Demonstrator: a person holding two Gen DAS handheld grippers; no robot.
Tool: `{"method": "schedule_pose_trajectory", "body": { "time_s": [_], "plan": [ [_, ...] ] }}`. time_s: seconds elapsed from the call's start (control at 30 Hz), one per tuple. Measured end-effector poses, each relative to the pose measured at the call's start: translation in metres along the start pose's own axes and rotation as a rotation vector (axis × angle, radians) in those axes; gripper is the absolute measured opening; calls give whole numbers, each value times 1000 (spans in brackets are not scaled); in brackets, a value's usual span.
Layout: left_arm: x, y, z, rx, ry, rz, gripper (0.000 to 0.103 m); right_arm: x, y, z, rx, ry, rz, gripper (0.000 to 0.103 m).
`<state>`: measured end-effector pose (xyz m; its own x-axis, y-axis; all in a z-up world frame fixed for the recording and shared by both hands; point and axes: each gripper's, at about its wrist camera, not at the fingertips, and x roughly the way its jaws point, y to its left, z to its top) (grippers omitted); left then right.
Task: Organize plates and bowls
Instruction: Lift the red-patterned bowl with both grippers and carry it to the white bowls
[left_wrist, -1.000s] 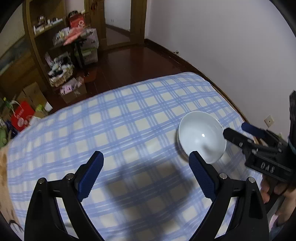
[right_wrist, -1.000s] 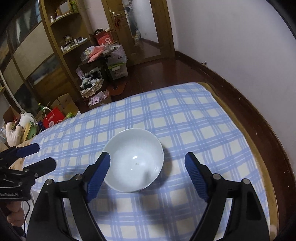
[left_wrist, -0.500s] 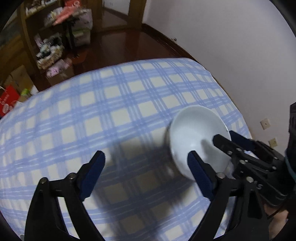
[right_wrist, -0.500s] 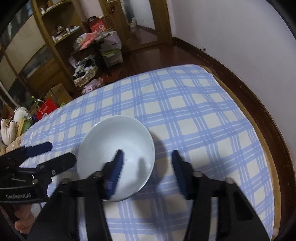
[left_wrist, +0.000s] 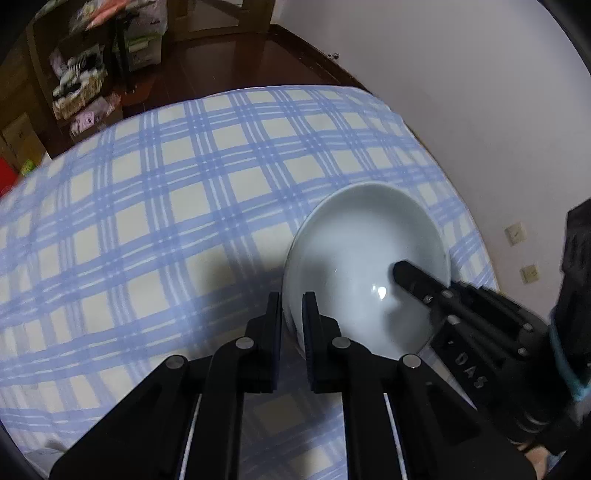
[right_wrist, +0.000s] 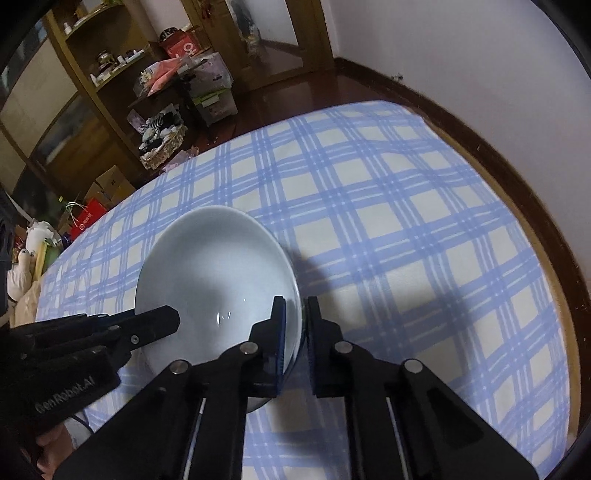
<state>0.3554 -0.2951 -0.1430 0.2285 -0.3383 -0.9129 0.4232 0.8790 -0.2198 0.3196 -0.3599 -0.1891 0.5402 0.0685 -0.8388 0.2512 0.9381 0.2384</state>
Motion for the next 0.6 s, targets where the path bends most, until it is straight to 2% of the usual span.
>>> {"method": "schedule_pose_trajectory", "body": {
  "time_s": [0.23,0.6],
  "plan": [
    [-26,4,-13,-10,-2,-10,11,-25,10,-10,-6,-12,32,10],
    [-108,15,-49,-18,-75,78,10,-82,57,-26,-42,-64,108,10]
  ]
}}
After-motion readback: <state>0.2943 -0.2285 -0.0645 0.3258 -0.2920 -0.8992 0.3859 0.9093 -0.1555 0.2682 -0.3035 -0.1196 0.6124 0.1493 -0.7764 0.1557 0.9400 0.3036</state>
